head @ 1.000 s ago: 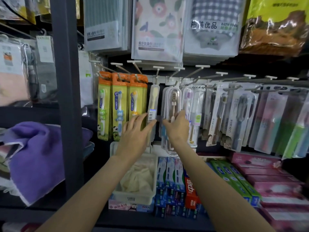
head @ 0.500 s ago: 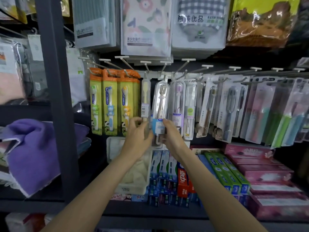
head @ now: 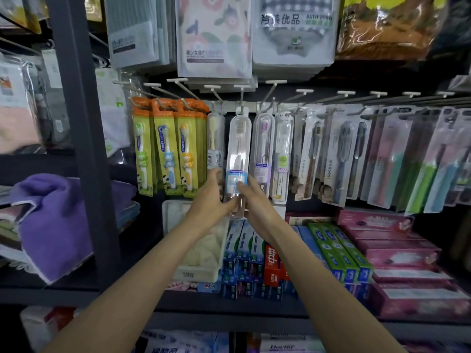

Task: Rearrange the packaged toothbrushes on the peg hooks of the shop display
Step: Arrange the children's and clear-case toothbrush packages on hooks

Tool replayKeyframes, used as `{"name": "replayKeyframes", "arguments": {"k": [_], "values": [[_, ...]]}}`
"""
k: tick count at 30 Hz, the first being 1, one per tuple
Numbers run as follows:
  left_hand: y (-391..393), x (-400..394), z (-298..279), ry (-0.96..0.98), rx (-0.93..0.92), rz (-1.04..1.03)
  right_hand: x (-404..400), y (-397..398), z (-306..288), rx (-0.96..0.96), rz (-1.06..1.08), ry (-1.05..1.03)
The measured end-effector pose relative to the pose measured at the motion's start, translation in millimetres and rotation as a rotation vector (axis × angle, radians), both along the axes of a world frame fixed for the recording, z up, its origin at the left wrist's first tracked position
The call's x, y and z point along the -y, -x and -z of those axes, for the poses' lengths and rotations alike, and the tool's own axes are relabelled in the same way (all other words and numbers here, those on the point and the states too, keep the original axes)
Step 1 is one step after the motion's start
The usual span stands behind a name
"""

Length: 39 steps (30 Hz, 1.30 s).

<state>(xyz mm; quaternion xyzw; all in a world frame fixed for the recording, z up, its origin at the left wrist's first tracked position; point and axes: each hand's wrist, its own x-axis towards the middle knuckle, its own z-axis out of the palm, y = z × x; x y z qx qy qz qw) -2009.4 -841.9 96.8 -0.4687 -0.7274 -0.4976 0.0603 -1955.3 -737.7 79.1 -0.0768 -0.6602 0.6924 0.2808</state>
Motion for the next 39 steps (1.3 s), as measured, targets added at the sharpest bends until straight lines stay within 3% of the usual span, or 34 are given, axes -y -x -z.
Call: {"name": "replayKeyframes", "arguments": {"k": [3, 9, 11, 14, 20, 26, 33, 39], "values": [[3, -7, 0, 0.078, -0.067, -0.07, 3, -4, -2, 0.001, -0.047, -0.087], [14, -13, 0, 0.142, -0.182, -0.394, -7, -4, -2, -0.015, -0.119, -0.042], [17, -11, 0, 0.138, -0.205, -0.458, -16, 4, 0, -0.034, -0.04, -0.064], [26, -7, 2, 0.151, -0.297, -0.549, -27, 28, -3, 0.03, 0.298, -0.264], [49, -1, 4, 0.146, -0.339, -0.479, -35, 94, -3, 0.138, 0.647, -0.409], [60, 2, 5, 0.119, -0.349, -0.43, -49, 123, -1, 0.264, 0.808, -0.527], [64, 2, 4, 0.128, -0.359, -0.418, -23, 100, -3, 0.357, 0.806, -0.645], [55, 1, 5, 0.12, -0.329, -0.42, -9, 63, 1, 0.323, 0.774, -0.746]]}}
